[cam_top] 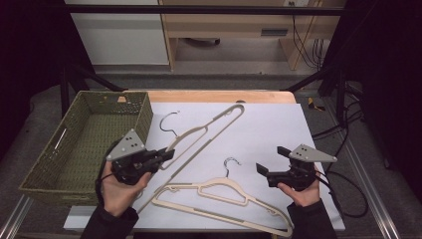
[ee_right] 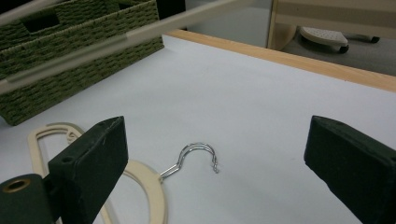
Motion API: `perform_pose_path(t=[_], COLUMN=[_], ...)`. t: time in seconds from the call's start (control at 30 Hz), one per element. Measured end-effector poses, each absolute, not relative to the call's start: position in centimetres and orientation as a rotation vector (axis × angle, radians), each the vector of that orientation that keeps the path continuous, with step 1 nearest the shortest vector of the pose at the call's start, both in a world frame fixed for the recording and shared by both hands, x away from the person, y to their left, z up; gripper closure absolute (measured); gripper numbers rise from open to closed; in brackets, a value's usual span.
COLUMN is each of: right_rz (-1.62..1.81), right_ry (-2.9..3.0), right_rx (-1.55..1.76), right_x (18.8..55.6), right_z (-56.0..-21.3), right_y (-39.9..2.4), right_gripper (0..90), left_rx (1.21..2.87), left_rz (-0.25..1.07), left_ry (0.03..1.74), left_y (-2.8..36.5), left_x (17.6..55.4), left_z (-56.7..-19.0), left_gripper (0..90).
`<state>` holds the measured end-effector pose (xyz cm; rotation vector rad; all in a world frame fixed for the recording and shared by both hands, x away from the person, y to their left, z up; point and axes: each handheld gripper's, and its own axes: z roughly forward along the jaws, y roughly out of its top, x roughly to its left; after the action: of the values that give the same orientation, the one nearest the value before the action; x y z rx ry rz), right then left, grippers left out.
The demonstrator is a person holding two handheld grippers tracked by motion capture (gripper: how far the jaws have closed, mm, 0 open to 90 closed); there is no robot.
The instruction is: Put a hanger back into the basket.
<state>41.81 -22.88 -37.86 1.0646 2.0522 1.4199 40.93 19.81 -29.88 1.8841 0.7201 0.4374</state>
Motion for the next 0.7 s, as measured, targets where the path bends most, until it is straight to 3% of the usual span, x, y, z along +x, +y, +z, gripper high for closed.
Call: perform_pose_path(t=[0.7], right_rz=[1.407], right_ry=[2.036], right_rx=[1.112], right_x=[42.4], right_z=[-38.5], right_y=[-23.8], right_gripper=[5.8], left_rx=[1.853], left_rz=[0.512], left_ry=[0.840], left_y=[28.6], left_x=[45.9], left_z=[-25.5], left_gripper=[85.9])
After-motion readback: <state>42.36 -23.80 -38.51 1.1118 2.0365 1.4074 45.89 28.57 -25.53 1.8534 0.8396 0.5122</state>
